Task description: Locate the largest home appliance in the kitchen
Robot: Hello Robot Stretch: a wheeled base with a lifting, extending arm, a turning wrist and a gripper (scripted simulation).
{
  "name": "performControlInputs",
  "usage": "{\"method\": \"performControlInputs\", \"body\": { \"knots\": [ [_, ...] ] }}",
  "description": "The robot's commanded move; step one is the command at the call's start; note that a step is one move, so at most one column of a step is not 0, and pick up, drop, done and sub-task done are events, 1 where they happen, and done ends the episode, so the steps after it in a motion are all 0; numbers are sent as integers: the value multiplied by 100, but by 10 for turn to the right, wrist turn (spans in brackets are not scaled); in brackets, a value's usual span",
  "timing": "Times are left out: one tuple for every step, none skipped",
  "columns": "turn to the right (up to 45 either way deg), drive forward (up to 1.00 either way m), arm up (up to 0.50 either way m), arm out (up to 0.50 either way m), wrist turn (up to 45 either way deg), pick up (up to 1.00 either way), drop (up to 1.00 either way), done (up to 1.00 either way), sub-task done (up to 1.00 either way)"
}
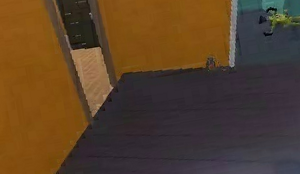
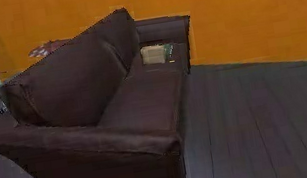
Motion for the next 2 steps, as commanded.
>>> {"method": "performControlInputs", "body": {
  "knots": [
    [120, 0, 0, 0, 0, 0, 0, 0, 0],
    [0, 100, 0, 0, 0, 0, 0, 0, 0]
  ]
}}
